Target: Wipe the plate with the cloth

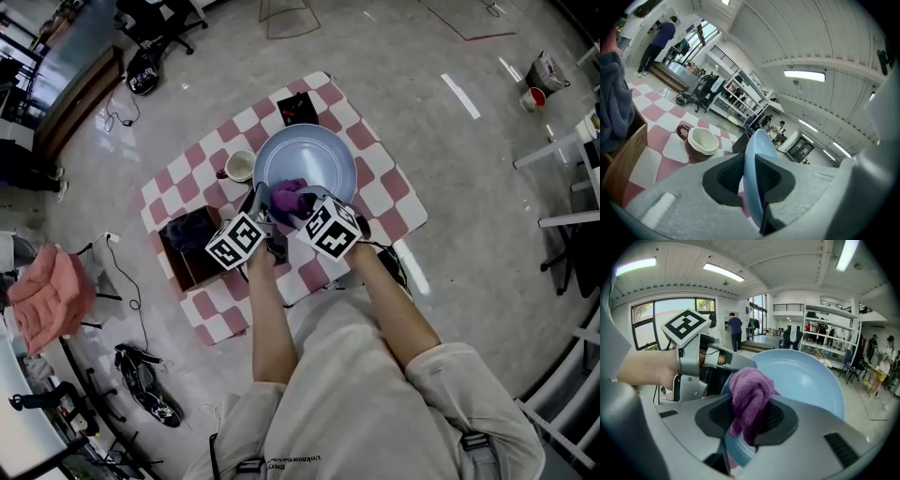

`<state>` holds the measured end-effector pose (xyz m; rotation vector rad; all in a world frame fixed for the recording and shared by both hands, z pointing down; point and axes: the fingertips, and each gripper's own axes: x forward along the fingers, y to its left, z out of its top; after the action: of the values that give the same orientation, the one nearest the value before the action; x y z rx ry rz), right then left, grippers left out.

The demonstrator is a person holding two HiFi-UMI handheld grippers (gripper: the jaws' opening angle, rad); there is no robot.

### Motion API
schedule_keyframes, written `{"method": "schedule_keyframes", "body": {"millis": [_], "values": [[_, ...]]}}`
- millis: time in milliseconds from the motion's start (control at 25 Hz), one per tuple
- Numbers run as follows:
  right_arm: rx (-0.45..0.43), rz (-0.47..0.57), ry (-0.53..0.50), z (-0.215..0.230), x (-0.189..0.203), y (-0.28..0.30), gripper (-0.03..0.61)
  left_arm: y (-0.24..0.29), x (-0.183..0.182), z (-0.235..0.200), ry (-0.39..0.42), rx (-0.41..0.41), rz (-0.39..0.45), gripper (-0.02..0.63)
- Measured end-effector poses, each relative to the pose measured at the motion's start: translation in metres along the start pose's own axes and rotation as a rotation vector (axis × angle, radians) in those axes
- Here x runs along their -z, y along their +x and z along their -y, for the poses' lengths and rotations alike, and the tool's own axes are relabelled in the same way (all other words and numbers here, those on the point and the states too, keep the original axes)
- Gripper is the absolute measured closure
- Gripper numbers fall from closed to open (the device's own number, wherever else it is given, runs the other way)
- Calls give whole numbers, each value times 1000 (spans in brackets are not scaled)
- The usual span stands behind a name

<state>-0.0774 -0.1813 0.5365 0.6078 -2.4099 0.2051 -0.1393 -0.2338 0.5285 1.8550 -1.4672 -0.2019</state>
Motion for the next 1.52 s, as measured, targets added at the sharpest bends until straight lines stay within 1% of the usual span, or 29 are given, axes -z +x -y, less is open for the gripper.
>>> {"method": "schedule_keyframes", "body": {"millis": [120,240,440,680,840,1040,1240,1520], "values": [[12,12,-8,1,-6,2,446,1,-1,-1,9,2,-5,569],[27,19,-10,5,-8,2,446,3,-2,7,13,39,-4,569],[73,29,-3,12,-14,1,445,2,-2,10,23,67,-9,569],[120,49,-19,13,-26,1,445,-11,0,8,39,74,-30,569],[128,56,-30,10,-29,0,443,-19,5,10,43,95,-31,569],[120,70,-51,0,-35,9,443,-31,2,-3,47,76,-27,569],[130,78,-66,-4,-39,16,443,-36,-1,-11,39,75,-12,569],[183,94,-42,8,-42,10,443,-35,1,-7,47,91,-24,569]]}}
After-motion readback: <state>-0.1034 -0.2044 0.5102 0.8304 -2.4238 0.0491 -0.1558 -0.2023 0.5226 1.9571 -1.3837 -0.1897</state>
